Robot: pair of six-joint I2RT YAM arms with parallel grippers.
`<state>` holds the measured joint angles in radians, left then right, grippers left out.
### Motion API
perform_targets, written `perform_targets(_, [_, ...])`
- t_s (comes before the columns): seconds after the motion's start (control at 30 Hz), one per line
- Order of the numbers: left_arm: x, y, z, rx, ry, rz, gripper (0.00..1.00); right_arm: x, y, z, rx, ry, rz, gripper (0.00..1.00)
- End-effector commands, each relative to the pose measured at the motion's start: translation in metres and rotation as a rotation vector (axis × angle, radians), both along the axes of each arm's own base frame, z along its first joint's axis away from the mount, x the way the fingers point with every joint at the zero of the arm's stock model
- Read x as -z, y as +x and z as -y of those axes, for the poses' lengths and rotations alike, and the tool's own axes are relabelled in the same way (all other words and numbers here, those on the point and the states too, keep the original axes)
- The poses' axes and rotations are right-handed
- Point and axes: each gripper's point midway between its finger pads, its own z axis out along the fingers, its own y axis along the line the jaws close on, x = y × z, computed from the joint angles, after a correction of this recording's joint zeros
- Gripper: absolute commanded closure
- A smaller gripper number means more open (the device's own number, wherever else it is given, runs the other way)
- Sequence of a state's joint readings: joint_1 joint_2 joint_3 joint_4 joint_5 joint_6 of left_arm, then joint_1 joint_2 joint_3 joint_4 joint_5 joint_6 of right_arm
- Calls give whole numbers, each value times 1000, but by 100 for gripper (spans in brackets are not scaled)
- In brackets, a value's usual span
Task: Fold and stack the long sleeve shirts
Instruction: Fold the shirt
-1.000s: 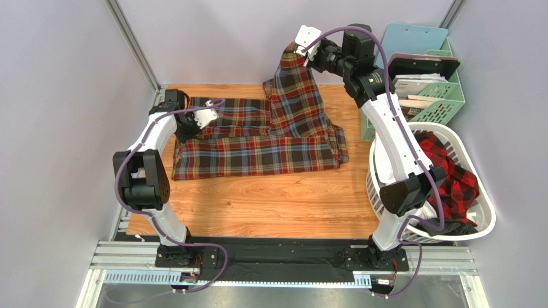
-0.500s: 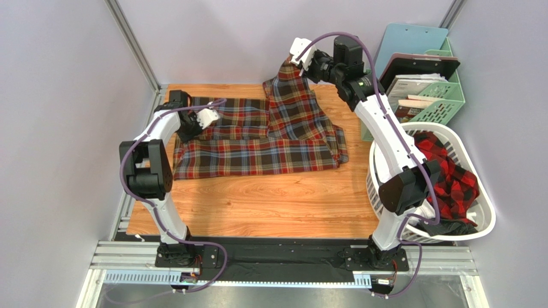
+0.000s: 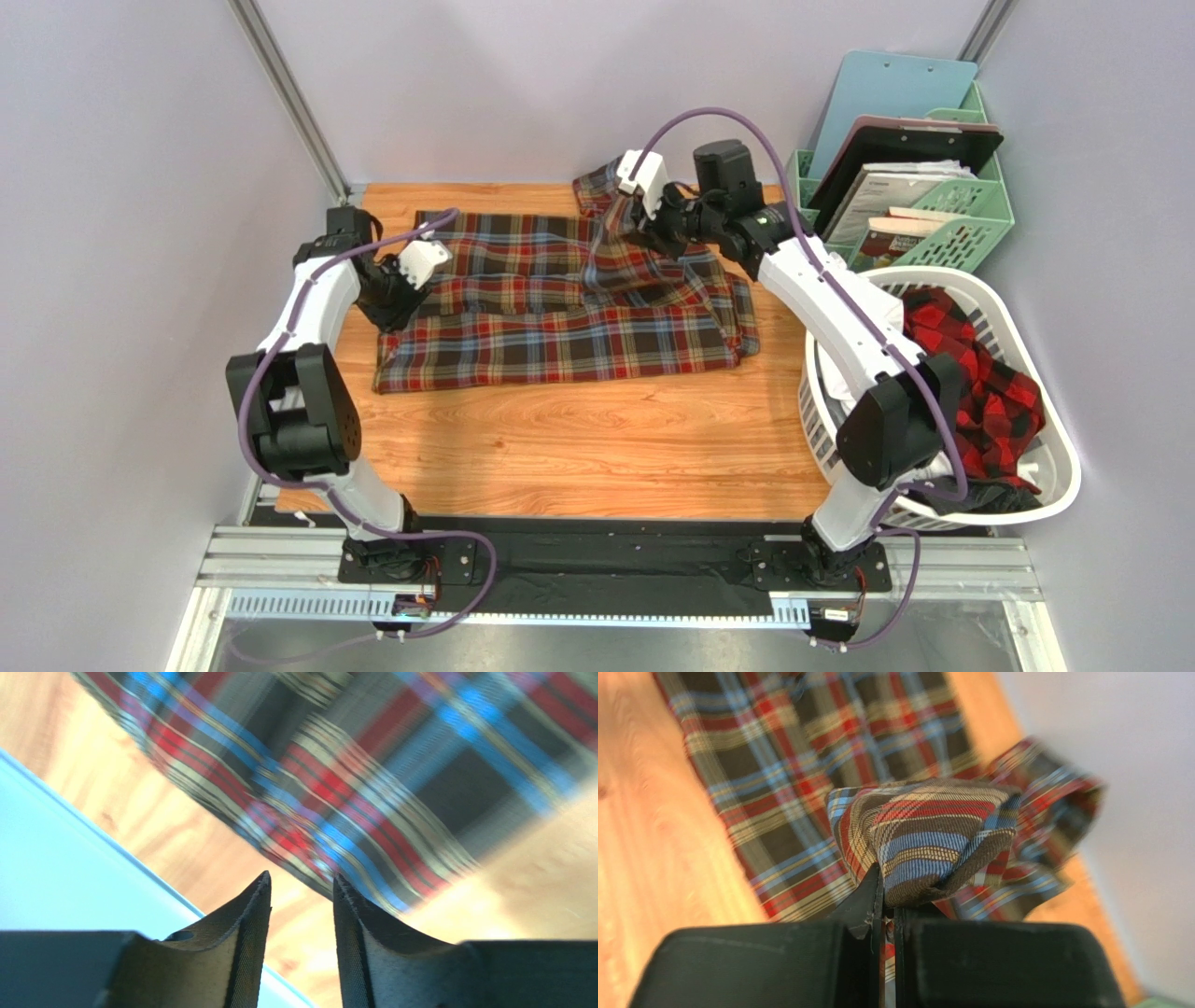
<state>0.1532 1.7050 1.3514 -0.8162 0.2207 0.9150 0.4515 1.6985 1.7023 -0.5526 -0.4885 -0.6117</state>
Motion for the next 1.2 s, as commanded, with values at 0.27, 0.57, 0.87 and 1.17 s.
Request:
perform_targets(0.27, [59, -51, 15, -58, -81, -242, 57, 178, -4, 22, 148, -290, -495, 100])
perform_targets(0.57, [96, -59, -17, -61, 88, -351, 62, 276, -54, 41, 140, -556, -770, 100])
perform_targets(0.87, [90, -111, -12, 75, 110, -413, 64, 270, -144, 45, 56, -604, -961, 100])
perform_targets(1.17, [-2, -66, 29, 117, -113, -168, 57, 201, -126, 43, 99, -464, -895, 100])
